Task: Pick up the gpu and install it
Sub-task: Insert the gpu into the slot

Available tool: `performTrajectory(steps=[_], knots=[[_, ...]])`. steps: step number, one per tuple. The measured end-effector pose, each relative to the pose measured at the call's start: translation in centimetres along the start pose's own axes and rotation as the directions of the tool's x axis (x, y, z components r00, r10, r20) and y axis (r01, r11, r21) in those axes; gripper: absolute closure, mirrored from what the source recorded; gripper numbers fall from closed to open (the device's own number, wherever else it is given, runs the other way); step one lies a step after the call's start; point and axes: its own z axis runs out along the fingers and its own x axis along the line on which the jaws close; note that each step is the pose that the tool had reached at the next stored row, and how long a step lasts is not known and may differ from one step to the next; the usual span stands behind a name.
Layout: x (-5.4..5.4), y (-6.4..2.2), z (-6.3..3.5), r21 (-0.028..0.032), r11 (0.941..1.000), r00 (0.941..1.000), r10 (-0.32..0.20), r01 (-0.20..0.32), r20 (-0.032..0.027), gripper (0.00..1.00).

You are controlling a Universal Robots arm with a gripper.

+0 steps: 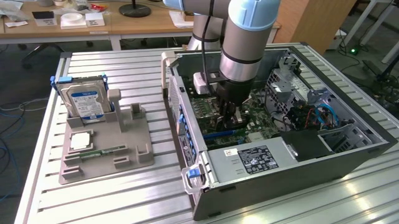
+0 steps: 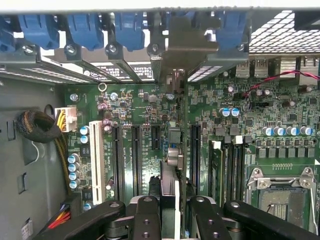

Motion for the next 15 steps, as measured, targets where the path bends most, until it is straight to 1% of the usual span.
performTrajectory(steps=[15], knots=[[0.0,0.04,0.27,-0.0001,1.0,1.0,0.0,0.0,0.0,0.73]])
